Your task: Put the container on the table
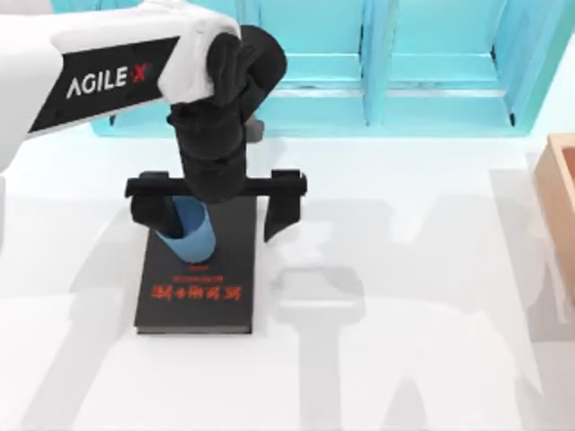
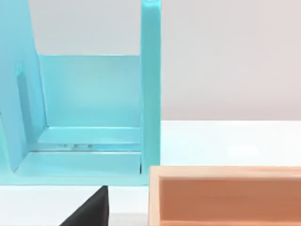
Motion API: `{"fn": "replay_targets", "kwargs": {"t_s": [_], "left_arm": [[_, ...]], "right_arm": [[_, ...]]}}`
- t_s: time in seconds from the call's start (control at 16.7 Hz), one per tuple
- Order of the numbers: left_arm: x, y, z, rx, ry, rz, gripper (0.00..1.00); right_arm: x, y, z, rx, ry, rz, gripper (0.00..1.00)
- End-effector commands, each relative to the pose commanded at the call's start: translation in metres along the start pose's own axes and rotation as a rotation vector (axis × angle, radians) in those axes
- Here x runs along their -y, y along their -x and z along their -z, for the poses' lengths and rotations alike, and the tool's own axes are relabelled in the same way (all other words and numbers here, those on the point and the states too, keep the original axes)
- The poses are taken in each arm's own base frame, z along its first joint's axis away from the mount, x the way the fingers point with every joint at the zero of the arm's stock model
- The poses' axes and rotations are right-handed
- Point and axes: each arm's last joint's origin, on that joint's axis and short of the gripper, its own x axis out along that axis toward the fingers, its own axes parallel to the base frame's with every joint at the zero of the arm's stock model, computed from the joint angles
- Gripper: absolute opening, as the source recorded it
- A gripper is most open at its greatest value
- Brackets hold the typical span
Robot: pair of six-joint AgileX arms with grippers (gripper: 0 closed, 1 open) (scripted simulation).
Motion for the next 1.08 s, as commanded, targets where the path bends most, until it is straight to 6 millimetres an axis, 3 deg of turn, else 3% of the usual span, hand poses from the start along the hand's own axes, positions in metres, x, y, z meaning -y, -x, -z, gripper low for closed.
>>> {"fn": "replay_targets", "kwargs": {"t_s": [0.66, 1.08], "left_arm": [[0.0, 0.0, 0.0, 0.0, 0.0, 0.0, 0.02], [0.0, 0.0, 0.0, 0.0, 0.0, 0.0, 0.0]], "right_arm": [[0.0, 0.0, 0.0, 0.0, 0.0, 0.0, 1.0], [0.0, 0.0, 0.0, 0.0, 0.0, 0.0, 1.0]]}}
